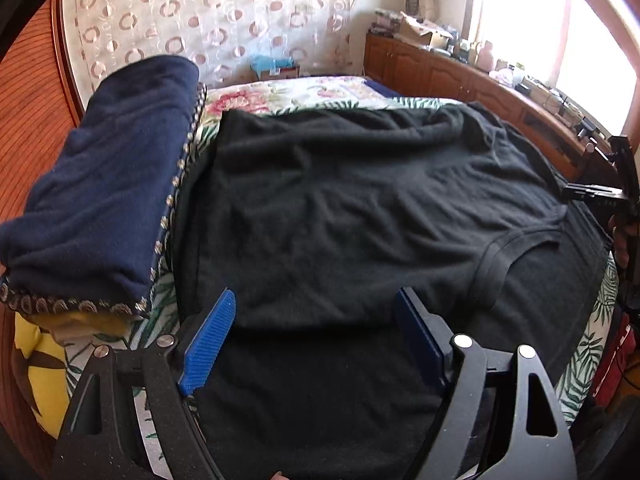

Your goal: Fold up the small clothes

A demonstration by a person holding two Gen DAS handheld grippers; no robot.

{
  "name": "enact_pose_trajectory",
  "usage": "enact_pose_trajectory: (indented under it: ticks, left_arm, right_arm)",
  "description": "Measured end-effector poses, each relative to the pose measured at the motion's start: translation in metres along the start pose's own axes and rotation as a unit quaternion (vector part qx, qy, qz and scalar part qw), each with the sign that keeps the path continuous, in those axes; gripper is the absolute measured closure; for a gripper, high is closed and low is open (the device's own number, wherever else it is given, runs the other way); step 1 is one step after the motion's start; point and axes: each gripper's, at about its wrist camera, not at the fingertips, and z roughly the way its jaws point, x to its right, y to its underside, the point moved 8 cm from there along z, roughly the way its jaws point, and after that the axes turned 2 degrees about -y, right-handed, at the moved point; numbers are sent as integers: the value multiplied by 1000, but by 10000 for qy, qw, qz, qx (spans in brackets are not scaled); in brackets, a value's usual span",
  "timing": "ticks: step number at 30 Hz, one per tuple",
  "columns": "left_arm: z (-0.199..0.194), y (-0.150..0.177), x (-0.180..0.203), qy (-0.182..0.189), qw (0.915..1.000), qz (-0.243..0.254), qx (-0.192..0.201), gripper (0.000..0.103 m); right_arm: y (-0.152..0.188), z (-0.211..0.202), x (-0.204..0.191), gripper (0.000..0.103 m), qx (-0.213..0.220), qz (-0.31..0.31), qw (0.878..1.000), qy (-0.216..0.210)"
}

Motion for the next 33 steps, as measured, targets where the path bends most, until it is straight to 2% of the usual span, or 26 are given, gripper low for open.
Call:
enact_pose_trajectory:
  ticks: [2,6,9,20,33]
  left_arm:
    - [3,2,0,-42,10000,13,-12,21]
    - [10,6,-2,-80,9999,-31,-88,21]
    - [16,10,-3,-191,9997,20,-144,19]
    - [19,10,-2,-150,9997,23,-178,15]
    - [17,16,-2,-151,9995,48,-277,15]
  right_arm:
    - [-1,3,-6,54,-8,-117,9999,-68]
    - [-8,11,-15,54,12,-354,9994,60]
    - [-6,16,-13,54,59,-327,9994,101]
    - [13,34,-19,54,281,-510,9977,341]
    - [15,32,-18,54,344,-434,9981,281]
